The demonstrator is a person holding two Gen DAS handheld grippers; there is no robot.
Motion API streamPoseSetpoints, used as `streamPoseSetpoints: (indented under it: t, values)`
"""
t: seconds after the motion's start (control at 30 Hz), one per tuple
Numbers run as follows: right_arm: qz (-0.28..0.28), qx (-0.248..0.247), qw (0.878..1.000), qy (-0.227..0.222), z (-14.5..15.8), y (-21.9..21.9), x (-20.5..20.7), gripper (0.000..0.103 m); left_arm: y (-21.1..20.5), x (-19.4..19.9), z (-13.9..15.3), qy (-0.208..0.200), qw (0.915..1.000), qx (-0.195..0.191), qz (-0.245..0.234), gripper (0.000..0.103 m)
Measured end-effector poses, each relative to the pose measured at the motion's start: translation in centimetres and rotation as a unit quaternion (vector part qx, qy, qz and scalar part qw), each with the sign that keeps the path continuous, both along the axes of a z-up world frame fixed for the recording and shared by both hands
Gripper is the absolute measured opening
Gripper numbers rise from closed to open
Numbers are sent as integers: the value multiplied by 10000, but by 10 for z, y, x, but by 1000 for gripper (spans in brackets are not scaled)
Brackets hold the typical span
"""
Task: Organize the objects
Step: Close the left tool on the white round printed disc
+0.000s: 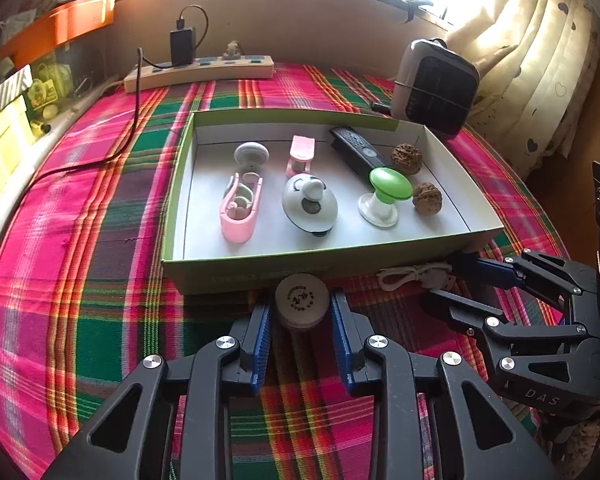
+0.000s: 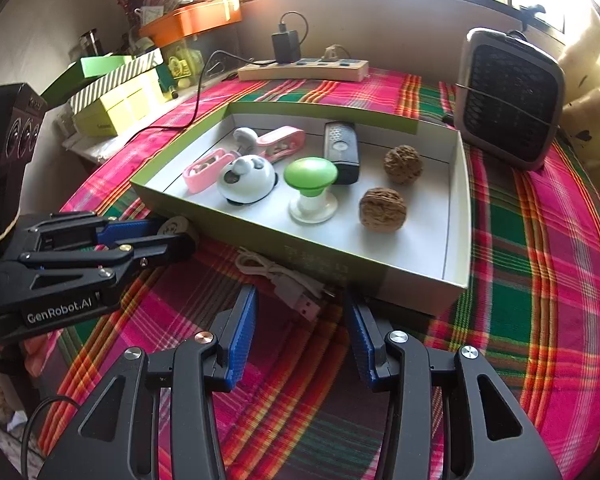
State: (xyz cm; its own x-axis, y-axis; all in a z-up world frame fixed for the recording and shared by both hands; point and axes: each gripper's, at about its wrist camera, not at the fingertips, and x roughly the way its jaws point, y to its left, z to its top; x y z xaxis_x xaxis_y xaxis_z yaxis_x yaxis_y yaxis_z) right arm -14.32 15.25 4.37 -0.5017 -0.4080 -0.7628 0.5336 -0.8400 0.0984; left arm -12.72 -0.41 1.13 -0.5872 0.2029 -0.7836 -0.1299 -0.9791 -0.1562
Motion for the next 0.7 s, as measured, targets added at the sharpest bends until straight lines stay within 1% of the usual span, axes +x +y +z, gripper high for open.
streamPoseSetpoints:
  t: [0.33,0.6,0.7]
  values:
    - [340,-15,9994,-22,-1,-19,14,45,-18,5,-2,-5,9999,41,145,26]
    - [905,-75,9959,-12,-1,-40,33,45,-28,6,-2,-6,9997,66,236,26]
    - [837,-50,9964,78,0,-40,32,45,-31,6,-3,-12,9997,76,246,26]
